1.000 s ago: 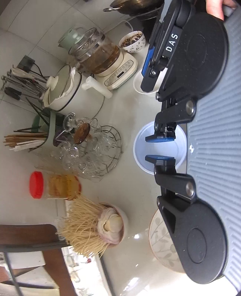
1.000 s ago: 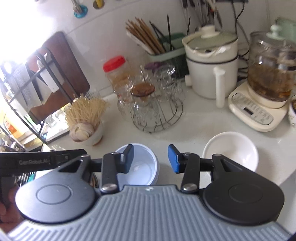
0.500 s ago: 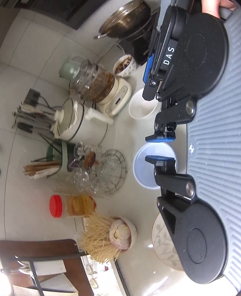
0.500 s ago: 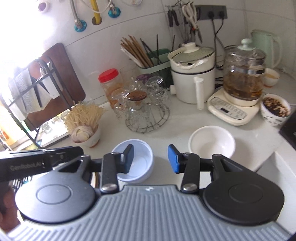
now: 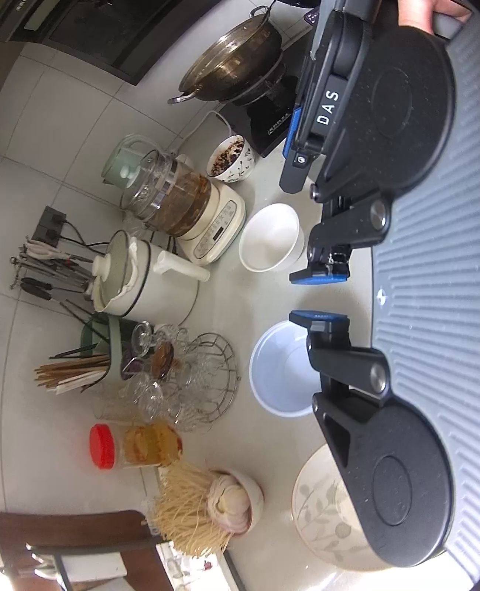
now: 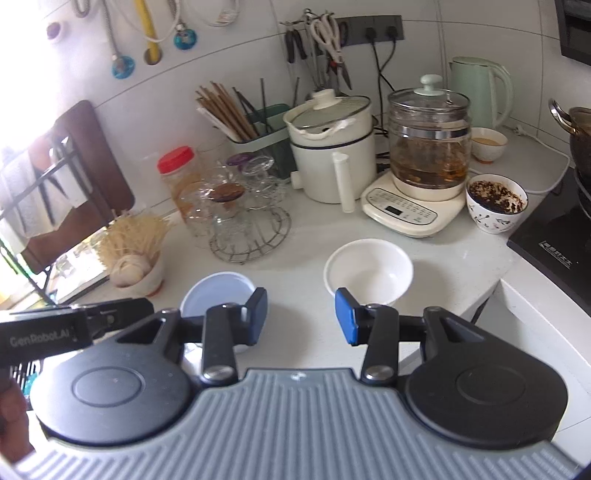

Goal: Organize plates and bowls
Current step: 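Move the left gripper to the white ceramic bowl and grasp its rim, then lift the ceramic bowl into the plastic bowls and open the left gripper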

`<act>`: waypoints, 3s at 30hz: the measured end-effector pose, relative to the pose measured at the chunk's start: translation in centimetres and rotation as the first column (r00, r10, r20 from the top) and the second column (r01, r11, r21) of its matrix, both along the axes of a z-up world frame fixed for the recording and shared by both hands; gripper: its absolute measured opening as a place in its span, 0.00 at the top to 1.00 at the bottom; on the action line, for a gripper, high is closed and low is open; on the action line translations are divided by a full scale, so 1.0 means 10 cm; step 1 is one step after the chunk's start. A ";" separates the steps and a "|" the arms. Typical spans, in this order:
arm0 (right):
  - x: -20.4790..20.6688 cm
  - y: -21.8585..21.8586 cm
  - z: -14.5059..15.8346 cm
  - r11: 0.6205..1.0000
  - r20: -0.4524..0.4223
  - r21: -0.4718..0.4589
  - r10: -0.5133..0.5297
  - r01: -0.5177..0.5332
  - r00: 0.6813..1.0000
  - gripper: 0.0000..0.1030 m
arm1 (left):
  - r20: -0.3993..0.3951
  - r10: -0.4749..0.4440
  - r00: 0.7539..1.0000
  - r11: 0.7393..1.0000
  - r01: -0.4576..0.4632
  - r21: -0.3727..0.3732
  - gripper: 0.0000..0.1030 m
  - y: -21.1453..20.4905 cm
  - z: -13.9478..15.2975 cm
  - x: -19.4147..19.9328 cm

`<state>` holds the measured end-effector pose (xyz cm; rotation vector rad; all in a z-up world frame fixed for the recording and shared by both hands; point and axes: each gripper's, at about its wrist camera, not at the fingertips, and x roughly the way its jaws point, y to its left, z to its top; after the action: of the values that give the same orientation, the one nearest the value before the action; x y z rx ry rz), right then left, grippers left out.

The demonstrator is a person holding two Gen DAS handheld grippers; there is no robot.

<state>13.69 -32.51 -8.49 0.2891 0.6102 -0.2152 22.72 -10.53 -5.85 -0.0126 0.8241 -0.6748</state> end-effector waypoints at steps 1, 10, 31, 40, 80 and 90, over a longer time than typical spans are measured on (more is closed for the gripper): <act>0.02 -0.04 -0.01 1.000 -0.003 0.001 -0.005 0.005 1.000 0.57 | -0.005 -0.004 1.000 1.000 0.004 0.004 0.85 -0.05 -0.02 0.03; 0.32 -0.59 -0.13 0.998 -0.042 0.028 -0.063 0.064 0.997 0.57 | -0.051 -0.039 0.998 0.998 0.041 0.045 0.85 -0.63 -0.22 0.44; 1.09 -1.66 -0.81 0.962 -0.226 0.231 -0.094 0.147 0.970 0.41 | -0.257 -0.009 0.966 0.989 0.046 0.139 0.57 -1.58 -0.98 1.30; 1.28 -1.77 -1.13 0.930 -0.284 0.343 -0.032 0.132 0.958 0.43 | -0.323 0.001 0.946 0.988 0.048 0.144 0.57 -1.80 -1.21 1.46; 1.30 -1.83 -1.20 0.904 -0.285 0.428 0.146 -0.010 0.947 0.88 | -0.345 0.074 0.936 0.991 -0.030 0.132 0.89 -1.84 -1.27 1.29; 1.12 -1.60 -0.93 0.904 -0.249 0.428 0.116 0.002 0.961 0.88 | -0.318 0.060 0.946 0.995 -0.032 0.091 0.89 -1.57 -1.01 1.15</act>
<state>24.89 -48.50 -17.78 0.6720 0.9372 -0.0600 34.24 -26.23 -15.93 -0.0660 1.1622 -0.6006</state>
